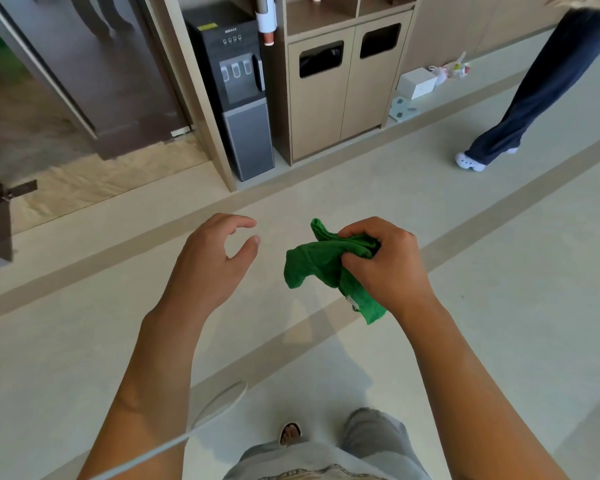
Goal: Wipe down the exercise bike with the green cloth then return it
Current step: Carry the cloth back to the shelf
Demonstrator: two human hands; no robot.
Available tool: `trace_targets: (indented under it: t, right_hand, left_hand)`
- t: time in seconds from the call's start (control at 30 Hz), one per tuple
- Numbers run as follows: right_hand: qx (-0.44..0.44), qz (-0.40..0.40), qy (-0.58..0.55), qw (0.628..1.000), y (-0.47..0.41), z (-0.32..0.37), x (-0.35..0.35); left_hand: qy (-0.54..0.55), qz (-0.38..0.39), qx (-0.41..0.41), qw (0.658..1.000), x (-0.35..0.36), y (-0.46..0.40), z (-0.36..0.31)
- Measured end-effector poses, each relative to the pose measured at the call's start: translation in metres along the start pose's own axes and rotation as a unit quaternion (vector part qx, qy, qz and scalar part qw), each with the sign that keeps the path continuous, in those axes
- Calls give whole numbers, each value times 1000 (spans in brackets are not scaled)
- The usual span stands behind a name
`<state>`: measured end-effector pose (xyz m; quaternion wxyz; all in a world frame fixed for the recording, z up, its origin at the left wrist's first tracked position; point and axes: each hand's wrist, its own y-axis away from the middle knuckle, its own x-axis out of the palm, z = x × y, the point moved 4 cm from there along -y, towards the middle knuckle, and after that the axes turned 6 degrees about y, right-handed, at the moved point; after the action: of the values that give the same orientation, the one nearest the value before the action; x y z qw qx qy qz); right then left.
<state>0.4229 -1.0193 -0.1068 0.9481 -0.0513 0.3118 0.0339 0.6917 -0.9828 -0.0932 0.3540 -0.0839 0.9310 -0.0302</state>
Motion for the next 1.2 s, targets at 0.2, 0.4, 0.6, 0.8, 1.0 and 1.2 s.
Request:
trace_targets:
  t: [0.2,0.4,0.6,0.8,1.0,1.2]
  right_hand:
    - [-28,23,19,999,-73,-13,4]
    - [-83,34,5,996,-167,-22,-16]
    - [-111,43,-11,993,-256,-33,-44]
    - [-120,75,-31,989,-312,-54,-40]
    - [-108,93,-63,988,-358,-65,-28]
    - [-93,87,-59,990,-416,-65,-4]
  left_hand:
    - [-1,-15,-20,1000,17,-56,12]
    - [-7,-49,-35,998,36,-128,-9]
    - [-8,-90,-53,995,58,-194,-40]
    - [-17,-101,-71,992,74,-230,-44]
    - [-24,-101,-91,990,74,-269,-31]
    - [-28,-92,-87,992,72,-331,-9]
